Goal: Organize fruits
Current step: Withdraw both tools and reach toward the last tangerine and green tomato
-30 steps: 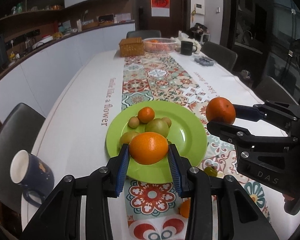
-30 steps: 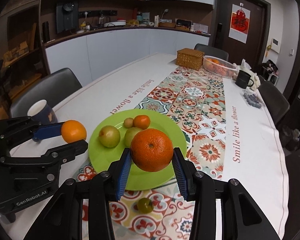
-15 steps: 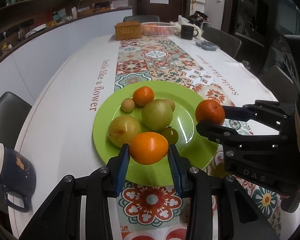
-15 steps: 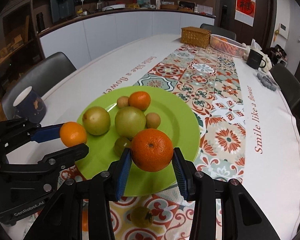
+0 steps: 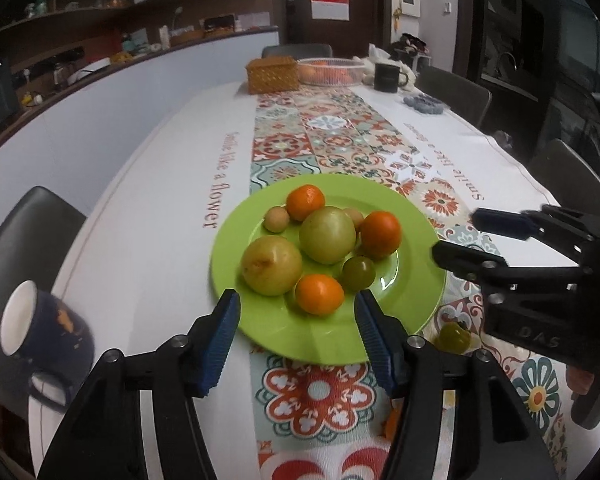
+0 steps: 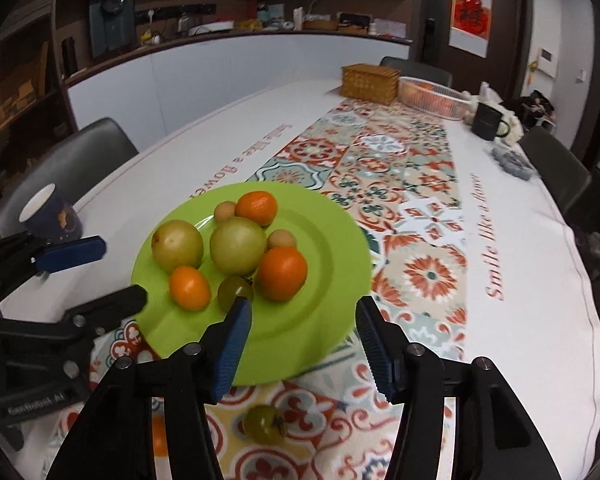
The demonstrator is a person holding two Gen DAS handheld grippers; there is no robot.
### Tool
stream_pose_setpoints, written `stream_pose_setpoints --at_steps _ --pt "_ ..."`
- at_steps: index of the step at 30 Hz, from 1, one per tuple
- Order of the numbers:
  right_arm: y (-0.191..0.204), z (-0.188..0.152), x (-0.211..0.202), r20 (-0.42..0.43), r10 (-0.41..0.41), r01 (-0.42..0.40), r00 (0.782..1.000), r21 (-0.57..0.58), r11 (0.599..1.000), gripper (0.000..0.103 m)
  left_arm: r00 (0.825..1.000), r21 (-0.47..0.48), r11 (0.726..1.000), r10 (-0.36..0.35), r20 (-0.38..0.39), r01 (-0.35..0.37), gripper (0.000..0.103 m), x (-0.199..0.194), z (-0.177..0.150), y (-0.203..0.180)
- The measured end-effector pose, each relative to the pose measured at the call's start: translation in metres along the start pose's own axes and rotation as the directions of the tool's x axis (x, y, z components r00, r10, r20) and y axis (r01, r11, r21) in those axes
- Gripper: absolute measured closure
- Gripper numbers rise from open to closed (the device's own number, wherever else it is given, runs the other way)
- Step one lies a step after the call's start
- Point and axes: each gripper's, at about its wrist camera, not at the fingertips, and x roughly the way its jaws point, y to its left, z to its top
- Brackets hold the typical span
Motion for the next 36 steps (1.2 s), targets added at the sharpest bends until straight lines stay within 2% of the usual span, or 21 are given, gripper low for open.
stream_pose_setpoints --at_steps 7,12,15,23,30,36 --pt "0.002 -0.015 -0.041 0.056 -0.010 0.009 0.998 0.019 1.000 0.044 0.998 0.002 0.999 0.035 0.052 -0.035 0.036 -0.038 -0.005 -0.005" --pt "0.006 -0.024 -0.073 0.103 0.003 -0.005 0.995 0.023 1.000 0.044 0.995 -0.009 1.000 0.025 0.092 -0.024 0.032 -0.069 -0.011 -0.012" --pt "0.008 -0.030 -0.092 0.129 -0.001 -0.002 0.992 0.026 1.000 0.041 0.994 -0.015 1.000 0.028 0.104 -0.027 0.032 -0.083 -0.015 -0.015" --pt "0.011 -0.046 -0.126 0.162 0.001 -0.004 0.987 0.018 1.000 0.040 0.989 -0.007 0.999 0.040 0.142 -0.039 0.028 -0.120 -0.030 -0.032" --pt "0.012 -0.062 -0.140 0.160 0.006 -0.006 0.987 0.000 1.000 0.040 0.989 0.001 0.999 0.041 0.139 -0.041 0.027 -0.132 -0.042 -0.043" --pt "0.011 -0.070 -0.136 0.139 0.010 -0.005 0.990 -0.036 0.999 0.040 0.990 0.015 0.999 0.046 0.135 -0.048 0.026 -0.128 -0.054 -0.051"
